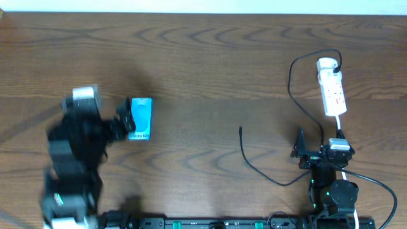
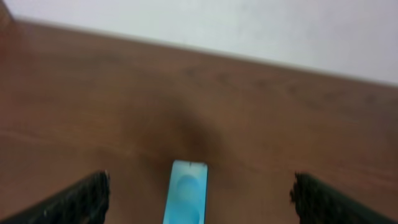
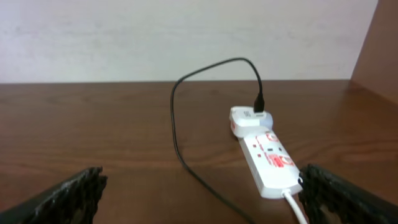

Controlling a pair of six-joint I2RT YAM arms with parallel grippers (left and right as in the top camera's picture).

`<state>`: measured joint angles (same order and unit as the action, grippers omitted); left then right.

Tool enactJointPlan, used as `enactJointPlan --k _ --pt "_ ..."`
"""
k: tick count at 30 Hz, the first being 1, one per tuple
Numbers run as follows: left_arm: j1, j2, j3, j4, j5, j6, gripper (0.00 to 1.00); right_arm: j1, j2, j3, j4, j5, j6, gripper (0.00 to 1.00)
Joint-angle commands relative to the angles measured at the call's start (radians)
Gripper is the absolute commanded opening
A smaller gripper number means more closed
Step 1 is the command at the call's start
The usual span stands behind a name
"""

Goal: Plug charger to phone and switch on socket
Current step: 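Move the left gripper over the light-blue phone and lower onto it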

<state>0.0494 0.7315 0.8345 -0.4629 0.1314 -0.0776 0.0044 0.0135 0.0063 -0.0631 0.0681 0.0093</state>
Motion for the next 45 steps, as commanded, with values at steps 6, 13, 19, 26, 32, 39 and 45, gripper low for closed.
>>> enactJointPlan --k 6,13,19,26,32,39,45 --pt "-0.005 0.776 0.816 -0.61 0.019 -0.002 0.94 0.01 -0.006 -0.001 -0.005 0.008 -0.014 0.99" --pt "-0.005 1.03 0.832 -0.736 0.019 -0.002 0.94 0.01 -0.006 -0.001 -0.005 0.008 -0.014 0.99" --pt "-0.005 1.158 0.832 -0.783 0.019 -0.002 0.89 0.01 -0.006 -0.001 -0.005 0.008 -0.014 0.99" --pt "-0.005 1.199 0.832 -0.784 0.019 -0.002 0.95 0.01 -0.006 -0.001 -0.005 0.008 -0.014 0.99" --pt "-0.006 1.199 0.801 -0.757 0.019 -0.002 0.98 0.01 -0.006 -0.001 -0.005 0.008 -0.014 0.99" --pt "-0.026 1.199 0.681 -0.647 0.018 -0.001 0.98 0.01 -0.006 -0.001 -0.005 0.008 -0.014 0.99" --pt "-0.05 1.199 0.585 -0.526 0.018 -0.001 0.98 0.01 -0.006 -0.001 -0.005 0.008 -0.014 0.99"
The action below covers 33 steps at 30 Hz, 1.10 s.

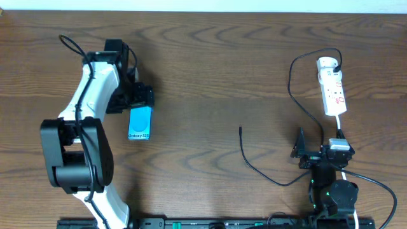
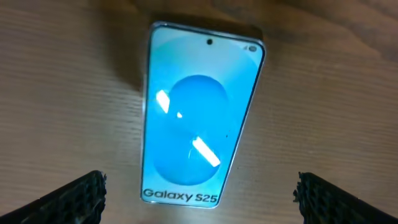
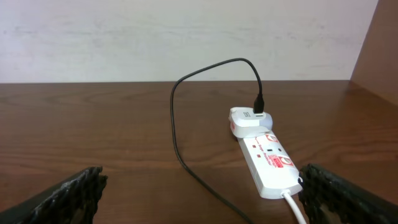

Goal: Plug charger to phone and switch on socket
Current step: 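Move the left gripper over the light-blue phone and lower onto it, then close the left gripper on the phone's bottom edge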

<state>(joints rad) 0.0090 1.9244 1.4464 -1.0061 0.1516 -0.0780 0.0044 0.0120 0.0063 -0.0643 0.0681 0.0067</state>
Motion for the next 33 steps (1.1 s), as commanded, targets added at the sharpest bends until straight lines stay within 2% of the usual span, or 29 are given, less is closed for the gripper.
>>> enactJointPlan --k 1,21,33 --pt "-0.015 0.006 -0.061 0.053 -0.007 0.0 0.98 0.01 -0.005 -0.001 -0.004 0.008 -0.012 0.99" --pt "-0.015 0.006 -0.228 0.247 -0.037 0.037 0.98 0.01 -0.005 -0.001 -0.004 0.008 -0.012 0.99" --pt "-0.015 0.006 -0.235 0.266 -0.032 0.037 0.98 0.01 -0.005 -0.001 -0.004 0.008 -0.012 0.99"
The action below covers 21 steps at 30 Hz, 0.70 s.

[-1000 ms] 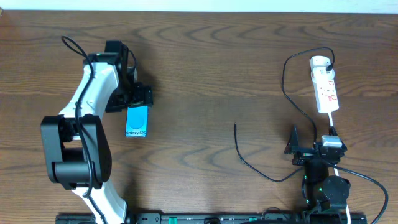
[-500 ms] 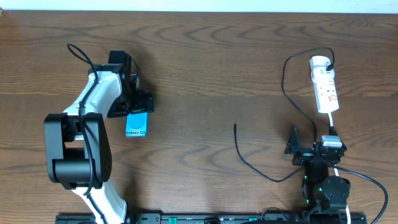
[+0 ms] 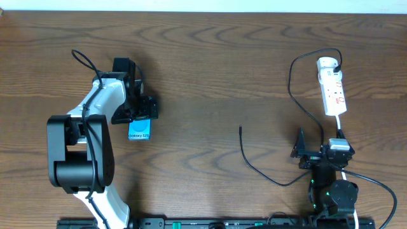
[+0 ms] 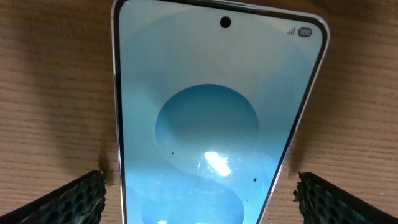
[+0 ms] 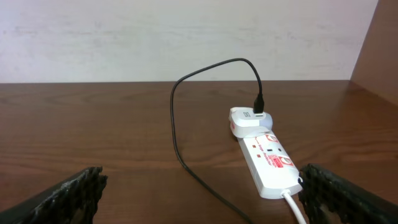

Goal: Plug charger to phone and switch on socket
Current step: 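Close the left gripper on the phone's bottom edge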

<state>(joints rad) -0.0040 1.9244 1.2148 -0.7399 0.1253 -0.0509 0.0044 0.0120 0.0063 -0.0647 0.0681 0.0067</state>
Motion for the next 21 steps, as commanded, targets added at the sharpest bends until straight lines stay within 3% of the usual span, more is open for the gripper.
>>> enactJointPlan --k 1,21 --pt "-0.002 0.007 -0.003 -0.001 -0.005 0.01 0.98 0.01 -0.005 -0.001 -0.003 0.008 -0.012 0.99" --pt "-0.002 0.011 -0.035 0.042 -0.005 0.01 0.98 0.01 -0.005 -0.001 -0.004 0.008 -0.012 0.99"
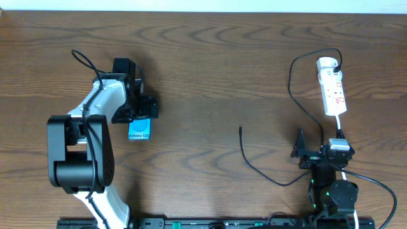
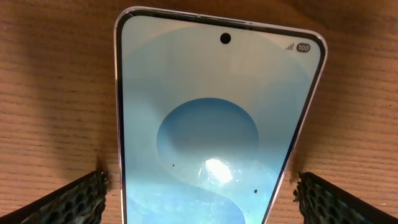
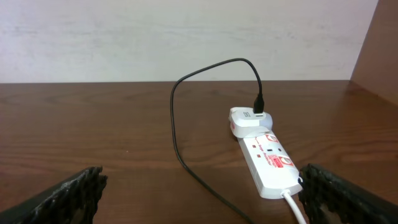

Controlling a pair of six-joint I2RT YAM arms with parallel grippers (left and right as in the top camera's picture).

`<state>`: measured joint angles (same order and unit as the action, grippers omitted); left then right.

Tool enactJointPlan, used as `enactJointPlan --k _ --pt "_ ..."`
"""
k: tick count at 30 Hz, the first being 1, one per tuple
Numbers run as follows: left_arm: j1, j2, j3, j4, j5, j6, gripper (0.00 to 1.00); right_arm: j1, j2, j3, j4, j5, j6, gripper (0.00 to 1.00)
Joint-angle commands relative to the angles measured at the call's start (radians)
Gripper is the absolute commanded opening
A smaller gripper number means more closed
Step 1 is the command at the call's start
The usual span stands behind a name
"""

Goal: Plug charger to phone and switch on socket
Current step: 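Close the left gripper on the phone's bottom edge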

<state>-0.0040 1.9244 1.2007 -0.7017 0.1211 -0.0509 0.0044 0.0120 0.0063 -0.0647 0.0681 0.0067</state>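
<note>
The blue-screened phone (image 2: 211,124) lies flat on the brown table, marked "Galaxy S25" in the overhead view (image 1: 140,131). My left gripper (image 2: 199,199) is open and low over it, one finger on each side of its long edges. The white power strip (image 3: 270,162) lies at the far right with a white charger (image 3: 249,119) plugged into its far end. Its black cable (image 3: 175,124) loops across the table, and the free end (image 1: 240,129) lies mid-table. My right gripper (image 3: 199,193) stands open in front of the strip, holding nothing.
The strip's white lead (image 3: 295,208) runs back past my right gripper. A pale wall (image 3: 186,37) bounds the table's far edge. Bare wood (image 1: 203,76) separates the phone from the cable end.
The phone sits slightly lower in the left wrist view, so its top edge now shows. The right arm, cable and strip have not moved.
My left gripper was first open, low beside the phone and facing the wall. Then it was above the phone looking straight down on it. Then it was much closer, open astride the phone, and it remains there. The right arm stayed still throughout.
</note>
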Motion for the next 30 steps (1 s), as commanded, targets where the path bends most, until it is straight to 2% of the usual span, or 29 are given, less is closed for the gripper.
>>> enactJointPlan --k 1,9,18,23,25,30 --pt "-0.002 0.011 -0.021 0.005 -0.001 0.01 0.98 0.01 -0.005 -0.001 -0.004 0.008 -0.012 0.99" --pt "-0.002 0.011 -0.021 0.005 -0.001 0.01 0.99 0.01 -0.005 -0.001 -0.004 0.008 -0.012 0.99" --pt "-0.002 0.011 -0.021 0.005 -0.002 0.01 0.88 0.01 -0.005 -0.001 -0.004 0.008 -0.012 0.99" --pt "-0.002 0.011 -0.021 0.004 -0.002 0.017 0.89 0.01 -0.005 -0.001 -0.004 0.008 -0.012 0.99" --pt "-0.002 0.011 -0.021 0.004 -0.002 0.048 0.93 0.01 -0.005 -0.001 -0.004 0.008 -0.012 0.99" --pt "-0.002 0.011 -0.021 0.005 -0.002 0.09 0.93 0.01 -0.005 -0.001 -0.004 0.008 -0.012 0.99"
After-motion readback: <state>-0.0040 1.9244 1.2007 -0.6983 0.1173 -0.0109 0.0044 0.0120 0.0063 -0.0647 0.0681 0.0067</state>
